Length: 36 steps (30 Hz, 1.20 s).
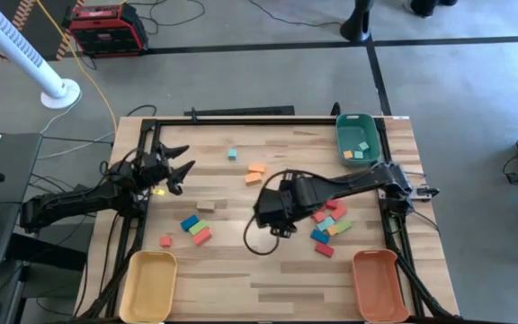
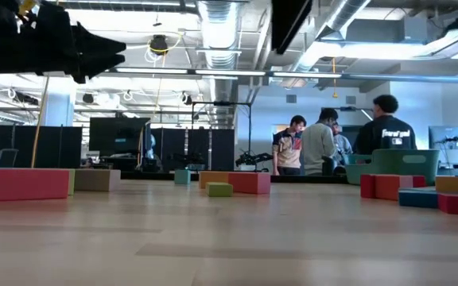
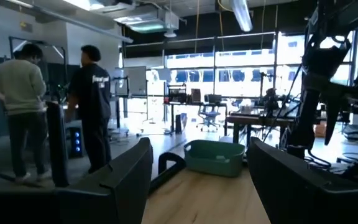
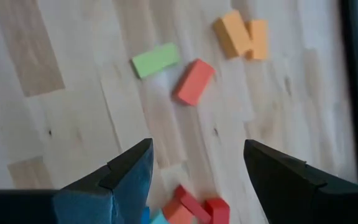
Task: Sort blocks by size
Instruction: Put the blue square block into the green bin
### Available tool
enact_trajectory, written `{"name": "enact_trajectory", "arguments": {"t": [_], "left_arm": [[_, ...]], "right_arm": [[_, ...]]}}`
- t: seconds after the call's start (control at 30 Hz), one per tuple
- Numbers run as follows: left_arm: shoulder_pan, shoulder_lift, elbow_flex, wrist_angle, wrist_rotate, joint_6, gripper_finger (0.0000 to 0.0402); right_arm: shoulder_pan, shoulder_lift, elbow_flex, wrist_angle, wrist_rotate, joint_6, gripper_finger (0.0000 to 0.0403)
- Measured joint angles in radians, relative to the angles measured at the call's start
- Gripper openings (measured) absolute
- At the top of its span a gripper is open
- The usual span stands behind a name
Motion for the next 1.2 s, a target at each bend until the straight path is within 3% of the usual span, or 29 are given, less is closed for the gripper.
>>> {"name": "enact_trajectory", "arguments": {"t": [0.23, 0.33, 0.6, 0.97, 1.2], "left_arm": [[0.001, 0.064, 0.052, -0.053, 0.059, 0.016, 0.0247], [0.0, 0.164, 0.13, -0.087, 0.106, 0.015, 0.0247], [0.043, 0.519, 0.374, -0.237, 0.09, 0.102, 0.0247], [0.248, 1.024, 0.486, -0.183, 0.203, -0.002, 0.0247], [0.283, 1.286, 0.584, -0.183, 0.201, -0.055, 0.0247]], "right_arm": [[0.065, -0.069, -0.017, -0.065, 0.107, 0.145, 0.0282], [0.084, -0.104, -0.042, -0.073, 0.139, 0.188, 0.0282], [0.102, -0.212, -0.157, -0.07, 0.221, 0.243, 0.0282], [0.101, -0.409, -0.527, 0.15, 0.238, 0.305, 0.0282], [0.101, -0.521, -0.779, 0.34, 0.235, 0.325, 0.0282]]}}
